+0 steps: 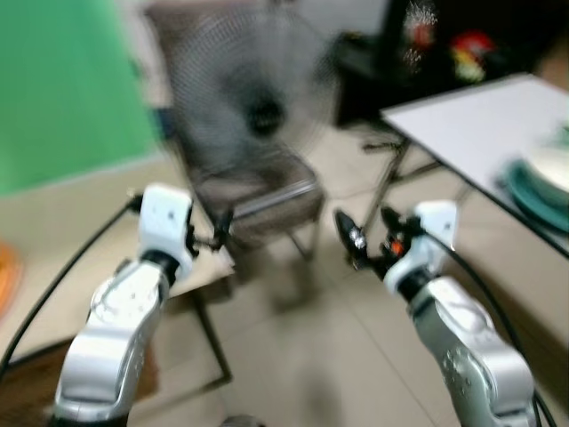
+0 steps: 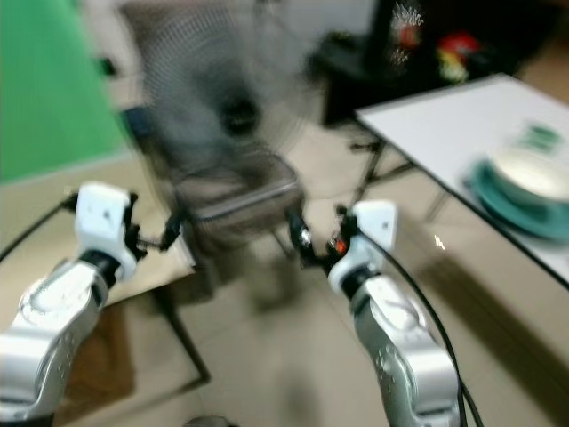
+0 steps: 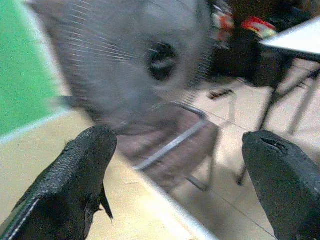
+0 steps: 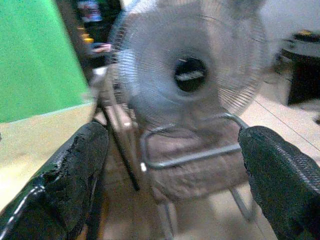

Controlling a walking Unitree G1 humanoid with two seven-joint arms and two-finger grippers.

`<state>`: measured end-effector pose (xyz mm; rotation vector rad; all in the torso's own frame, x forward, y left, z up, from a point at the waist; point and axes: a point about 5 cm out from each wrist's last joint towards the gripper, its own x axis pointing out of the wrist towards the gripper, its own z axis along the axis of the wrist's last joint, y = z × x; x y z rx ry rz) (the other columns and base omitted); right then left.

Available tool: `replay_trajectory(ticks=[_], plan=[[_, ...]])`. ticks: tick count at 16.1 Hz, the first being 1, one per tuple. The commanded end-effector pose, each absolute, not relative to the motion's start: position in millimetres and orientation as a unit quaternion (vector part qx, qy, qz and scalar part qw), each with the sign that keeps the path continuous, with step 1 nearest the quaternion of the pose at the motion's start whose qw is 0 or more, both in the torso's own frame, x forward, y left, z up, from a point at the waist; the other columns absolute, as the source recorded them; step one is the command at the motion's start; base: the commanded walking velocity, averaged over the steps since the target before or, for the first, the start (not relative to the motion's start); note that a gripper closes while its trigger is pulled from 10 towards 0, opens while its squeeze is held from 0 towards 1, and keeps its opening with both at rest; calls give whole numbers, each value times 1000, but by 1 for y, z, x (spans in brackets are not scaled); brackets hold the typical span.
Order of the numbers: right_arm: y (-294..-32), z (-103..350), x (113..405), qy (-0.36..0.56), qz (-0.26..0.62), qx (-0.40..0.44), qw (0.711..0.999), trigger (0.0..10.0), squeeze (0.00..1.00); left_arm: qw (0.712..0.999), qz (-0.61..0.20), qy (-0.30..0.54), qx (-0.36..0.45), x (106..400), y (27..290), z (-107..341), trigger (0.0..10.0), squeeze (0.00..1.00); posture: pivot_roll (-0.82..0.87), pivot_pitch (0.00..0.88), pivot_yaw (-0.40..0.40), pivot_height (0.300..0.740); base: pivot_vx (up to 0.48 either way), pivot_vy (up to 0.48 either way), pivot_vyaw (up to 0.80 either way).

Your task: Setting the table

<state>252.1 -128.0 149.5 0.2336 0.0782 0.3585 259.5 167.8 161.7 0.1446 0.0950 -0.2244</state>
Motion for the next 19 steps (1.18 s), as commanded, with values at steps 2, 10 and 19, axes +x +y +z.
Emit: replay_trajectory(ticks=[2,10,19], plan=[[-134,149,252,39,166,115,979,10000,1000,989,-119,47,73,258,164,162,10000,1000,115,0,-5,740,0,296,603],[-135,148,256,42,147,142,978,10000,1000,988,-120,46,86,259,167,163,10000,1000,129,0,-1,740,0,289,0],[-130,147,258,44,154,146,976,10000,1000,987,-123,45,93,261,169,166,10000,1000,137,0,-2,740,0,287,0]])
